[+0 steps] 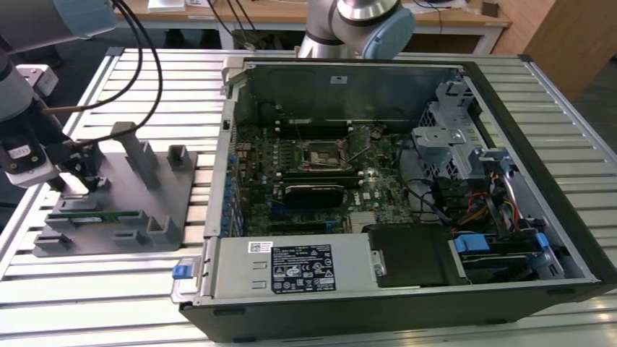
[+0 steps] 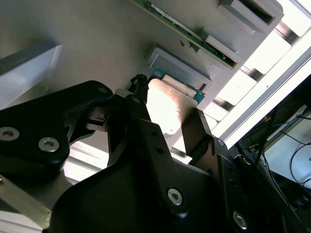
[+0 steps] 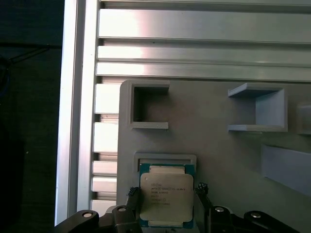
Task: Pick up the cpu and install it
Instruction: 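Pick up the cpu and move it towards the insertion slot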
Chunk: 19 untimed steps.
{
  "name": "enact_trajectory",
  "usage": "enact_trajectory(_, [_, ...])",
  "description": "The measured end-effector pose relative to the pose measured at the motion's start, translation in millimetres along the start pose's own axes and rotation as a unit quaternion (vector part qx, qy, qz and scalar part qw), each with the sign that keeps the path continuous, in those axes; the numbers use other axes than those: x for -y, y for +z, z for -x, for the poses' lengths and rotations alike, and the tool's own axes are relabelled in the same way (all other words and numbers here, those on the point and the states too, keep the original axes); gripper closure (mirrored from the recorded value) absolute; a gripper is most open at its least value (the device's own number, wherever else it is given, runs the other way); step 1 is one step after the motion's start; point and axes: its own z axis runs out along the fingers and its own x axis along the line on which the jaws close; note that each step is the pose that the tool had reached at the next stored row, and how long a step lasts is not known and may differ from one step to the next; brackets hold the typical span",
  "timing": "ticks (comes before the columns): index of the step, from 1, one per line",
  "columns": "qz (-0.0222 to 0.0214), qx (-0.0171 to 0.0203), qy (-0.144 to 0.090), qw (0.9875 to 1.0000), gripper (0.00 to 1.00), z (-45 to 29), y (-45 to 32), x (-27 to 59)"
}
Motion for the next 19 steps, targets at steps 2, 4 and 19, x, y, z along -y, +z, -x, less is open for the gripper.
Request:
enact_trajectory(2, [0.0,0.0,0.0,1.0,0.47,0.0,-0.5,0.0])
enact_trajectory(4, [0.0,0.0,0.0,1.0,0.47,0.0,-0.9,0.0])
enact_trajectory(19, [0.0,0.0,0.0,1.0,0.47,-0.1,-7.0,-0.3])
